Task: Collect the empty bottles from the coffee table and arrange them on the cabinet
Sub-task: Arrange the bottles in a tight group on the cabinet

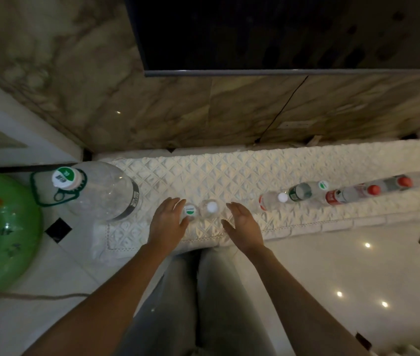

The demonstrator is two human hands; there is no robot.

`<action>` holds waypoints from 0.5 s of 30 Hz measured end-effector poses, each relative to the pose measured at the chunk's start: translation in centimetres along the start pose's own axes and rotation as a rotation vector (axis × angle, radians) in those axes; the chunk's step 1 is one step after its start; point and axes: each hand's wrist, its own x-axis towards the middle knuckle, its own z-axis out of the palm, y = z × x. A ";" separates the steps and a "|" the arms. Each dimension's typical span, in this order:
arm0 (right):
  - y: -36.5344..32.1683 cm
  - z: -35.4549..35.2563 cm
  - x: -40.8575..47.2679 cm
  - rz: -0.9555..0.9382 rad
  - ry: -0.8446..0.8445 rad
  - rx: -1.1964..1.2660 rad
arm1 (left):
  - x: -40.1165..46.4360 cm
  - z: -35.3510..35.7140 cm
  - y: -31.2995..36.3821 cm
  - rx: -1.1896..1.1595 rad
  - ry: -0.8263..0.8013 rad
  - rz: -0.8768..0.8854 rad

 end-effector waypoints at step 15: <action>7.9 -8.7 -5.2 0.038 0.385 -0.056 | 0.2 1.7 14.2 0.200 0.054 0.145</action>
